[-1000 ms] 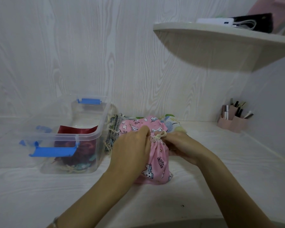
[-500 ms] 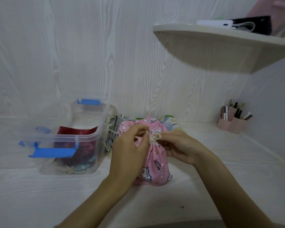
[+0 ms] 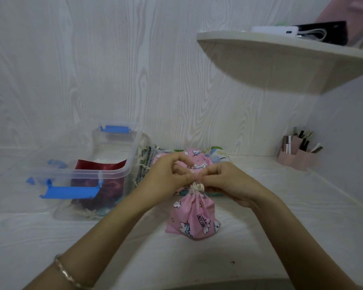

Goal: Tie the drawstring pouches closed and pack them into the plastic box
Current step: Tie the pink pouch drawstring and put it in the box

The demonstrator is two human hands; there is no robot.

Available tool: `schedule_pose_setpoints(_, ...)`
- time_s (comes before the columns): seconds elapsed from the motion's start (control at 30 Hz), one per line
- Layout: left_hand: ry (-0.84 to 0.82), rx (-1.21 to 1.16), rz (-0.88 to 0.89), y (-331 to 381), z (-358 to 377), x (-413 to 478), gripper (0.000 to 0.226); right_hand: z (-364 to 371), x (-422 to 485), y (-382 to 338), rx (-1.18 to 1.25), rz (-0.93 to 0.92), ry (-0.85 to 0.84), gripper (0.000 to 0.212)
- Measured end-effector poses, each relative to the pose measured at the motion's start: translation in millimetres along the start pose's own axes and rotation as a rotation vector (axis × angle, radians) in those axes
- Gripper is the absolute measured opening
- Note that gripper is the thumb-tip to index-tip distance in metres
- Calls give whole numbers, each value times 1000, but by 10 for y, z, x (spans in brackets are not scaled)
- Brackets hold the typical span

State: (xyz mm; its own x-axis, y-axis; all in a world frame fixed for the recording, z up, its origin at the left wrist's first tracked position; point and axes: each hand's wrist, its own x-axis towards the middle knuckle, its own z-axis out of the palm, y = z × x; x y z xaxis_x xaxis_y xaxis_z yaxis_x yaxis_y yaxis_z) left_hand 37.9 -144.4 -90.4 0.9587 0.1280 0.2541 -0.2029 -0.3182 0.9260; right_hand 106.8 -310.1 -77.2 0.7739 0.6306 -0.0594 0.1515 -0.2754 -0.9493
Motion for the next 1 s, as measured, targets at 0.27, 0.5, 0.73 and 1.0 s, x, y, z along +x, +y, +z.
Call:
schedule_pose_setpoints(0.27,-155,-189,-137,-16,-15,1,10,34,-151,-52,-213,-258,119,3)
schedule_pose_setpoints(0.5,-177,-128,-84,32,-5,-19,15,70,-177,-22,-361,-378,210,19)
schedule_pose_setpoints(0.73,-233,-60,-62,71,-9,-3,15,63,-202,-13,-569,-449,228,12)
schedule_pose_setpoints(1.0,-35,136,20,60,52,-34,10,64,-198,7,-284,-405,290,19)
